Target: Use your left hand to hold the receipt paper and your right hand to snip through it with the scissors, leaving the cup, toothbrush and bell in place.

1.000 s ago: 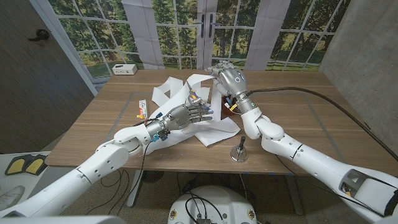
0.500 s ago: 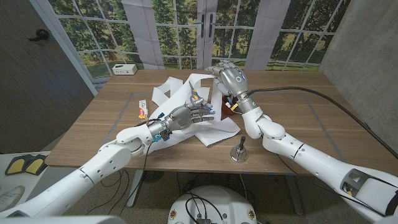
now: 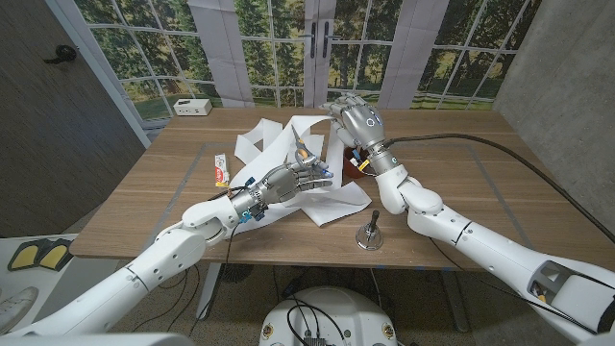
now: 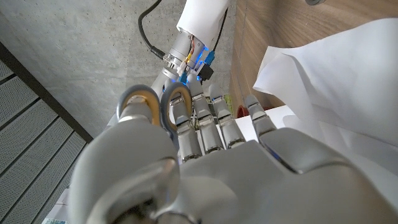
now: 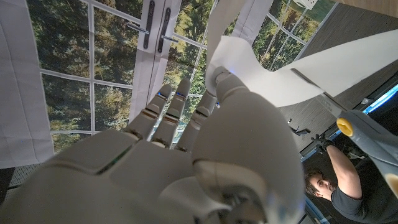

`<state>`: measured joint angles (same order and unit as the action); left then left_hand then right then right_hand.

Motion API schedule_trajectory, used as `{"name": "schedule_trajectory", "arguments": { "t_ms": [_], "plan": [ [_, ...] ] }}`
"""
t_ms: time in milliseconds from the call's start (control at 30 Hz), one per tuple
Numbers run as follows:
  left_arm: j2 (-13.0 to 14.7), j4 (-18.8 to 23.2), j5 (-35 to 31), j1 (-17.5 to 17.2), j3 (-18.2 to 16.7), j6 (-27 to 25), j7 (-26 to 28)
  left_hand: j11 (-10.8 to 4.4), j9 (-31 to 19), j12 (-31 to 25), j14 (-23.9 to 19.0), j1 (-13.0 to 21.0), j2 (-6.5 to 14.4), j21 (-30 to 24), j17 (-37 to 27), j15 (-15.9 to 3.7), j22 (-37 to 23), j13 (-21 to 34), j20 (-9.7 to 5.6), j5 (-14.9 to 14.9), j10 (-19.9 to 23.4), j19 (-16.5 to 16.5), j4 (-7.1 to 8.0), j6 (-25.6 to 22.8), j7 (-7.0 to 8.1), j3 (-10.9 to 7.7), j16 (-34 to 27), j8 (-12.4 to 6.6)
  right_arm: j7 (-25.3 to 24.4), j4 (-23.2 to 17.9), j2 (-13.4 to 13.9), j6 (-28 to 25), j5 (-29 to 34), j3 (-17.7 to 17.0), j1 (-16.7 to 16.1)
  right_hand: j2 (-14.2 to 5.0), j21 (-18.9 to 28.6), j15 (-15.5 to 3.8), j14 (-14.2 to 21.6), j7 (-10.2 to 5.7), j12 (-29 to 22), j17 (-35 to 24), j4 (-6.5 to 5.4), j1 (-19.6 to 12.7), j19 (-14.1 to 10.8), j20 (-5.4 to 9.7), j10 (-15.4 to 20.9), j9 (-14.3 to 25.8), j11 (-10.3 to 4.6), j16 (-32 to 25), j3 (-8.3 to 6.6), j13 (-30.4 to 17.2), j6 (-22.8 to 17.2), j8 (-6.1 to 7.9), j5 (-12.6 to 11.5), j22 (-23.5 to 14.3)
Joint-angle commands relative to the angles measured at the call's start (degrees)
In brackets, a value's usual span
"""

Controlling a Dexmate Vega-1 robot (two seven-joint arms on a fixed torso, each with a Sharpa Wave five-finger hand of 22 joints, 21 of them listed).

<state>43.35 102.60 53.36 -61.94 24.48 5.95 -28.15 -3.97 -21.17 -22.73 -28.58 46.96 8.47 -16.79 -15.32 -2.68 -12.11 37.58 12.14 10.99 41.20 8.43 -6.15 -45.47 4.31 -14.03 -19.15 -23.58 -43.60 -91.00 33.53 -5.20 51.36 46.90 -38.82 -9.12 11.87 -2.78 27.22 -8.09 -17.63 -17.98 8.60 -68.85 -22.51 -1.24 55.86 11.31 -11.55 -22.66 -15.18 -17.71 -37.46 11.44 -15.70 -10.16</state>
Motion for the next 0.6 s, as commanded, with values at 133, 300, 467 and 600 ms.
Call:
{"name": "schedule_trajectory", "arguments": {
  "t_ms": [133, 300, 467, 600],
  "plan": [
    [-0.3, 0.6, 1.1, -1.9, -1.6, 1.4, 2.9, -5.4, -1.4, -0.9, -1.1, 7.0, 3.6, -0.5, -2.5, -6.61, -0.1, 0.8, 0.14, 0.0, 6.3, 0.9, -1.75, -1.6, 0.64, -6.55, -2.4, -1.31, 0.8, -1.9, -0.1, -2.6, 1.3, -0.3, -0.7, 0.08, 0.0, -10.68, 0.6, -0.23, -0.6, -0.1, 0.03, -0.3, 0.2, -0.03, -0.1, 0.2, -0.08, 0.2, 0.29, -0.2, -0.3, -0.02, -0.4, -0.1],
    [-1.9, -1.5, 0.8, -0.6, -1.1, 3.4, 0.7, -5.69, -1.9, -0.8, -1.5, 6.4, 3.6, -0.7, -3.1, -7.26, -0.1, 1.0, 0.13, -0.1, 6.2, 1.2, -0.21, -1.2, 1.48, -7.65, -2.7, -1.5, 1.6, -2.6, 0.0, -3.9, 1.8, -0.3, -1.0, 0.09, 0.0, -10.69, 0.6, -0.2, -0.6, -0.1, 0.04, -0.3, 0.2, -0.05, -0.1, 0.2, -0.08, 0.3, 0.31, -0.2, -0.4, 0.01, -0.4, -0.1],
    [-2.9, -3.5, 0.5, 0.8, -0.9, 5.5, -2.5, -6.93, -2.9, -0.6, -1.1, 5.4, 3.5, -0.7, -3.4, -8.25, -0.1, 1.4, -0.16, 0.3, 6.2, 1.0, 1.68, -0.3, 2.4, -9.15, -2.2, -1.82, 2.0, -2.6, -0.2, -4.9, 1.8, -0.5, -1.1, 0.06, 0.0, -10.68, 0.7, -0.29, -0.6, -0.1, 0.02, -0.3, 0.2, -0.02, -0.1, 0.2, -0.08, 0.2, 0.33, -0.2, -0.4, 0.01, -0.4, -0.1],
    [-2.6, -3.4, 0.6, 1.0, -1.1, 5.7, -3.4, -7.54, -3.5, -0.4, -0.8, 5.2, 3.2, -0.6, -3.4, -8.52, 0.0, 1.6, -0.34, 0.5, 6.0, 0.7, 2.34, 0.0, 2.83, -10.04, -1.9, -2.17, 2.3, -2.2, -0.5, -5.4, 1.4, -0.5, -1.0, 0.07, 0.0, -10.68, 0.7, -0.29, -0.6, -0.2, 0.02, -0.3, 0.3, 0.01, -0.1, 0.2, -0.09, 0.3, 0.35, -0.2, -0.4, 0.02, -0.4, -0.1]
  ]
}}
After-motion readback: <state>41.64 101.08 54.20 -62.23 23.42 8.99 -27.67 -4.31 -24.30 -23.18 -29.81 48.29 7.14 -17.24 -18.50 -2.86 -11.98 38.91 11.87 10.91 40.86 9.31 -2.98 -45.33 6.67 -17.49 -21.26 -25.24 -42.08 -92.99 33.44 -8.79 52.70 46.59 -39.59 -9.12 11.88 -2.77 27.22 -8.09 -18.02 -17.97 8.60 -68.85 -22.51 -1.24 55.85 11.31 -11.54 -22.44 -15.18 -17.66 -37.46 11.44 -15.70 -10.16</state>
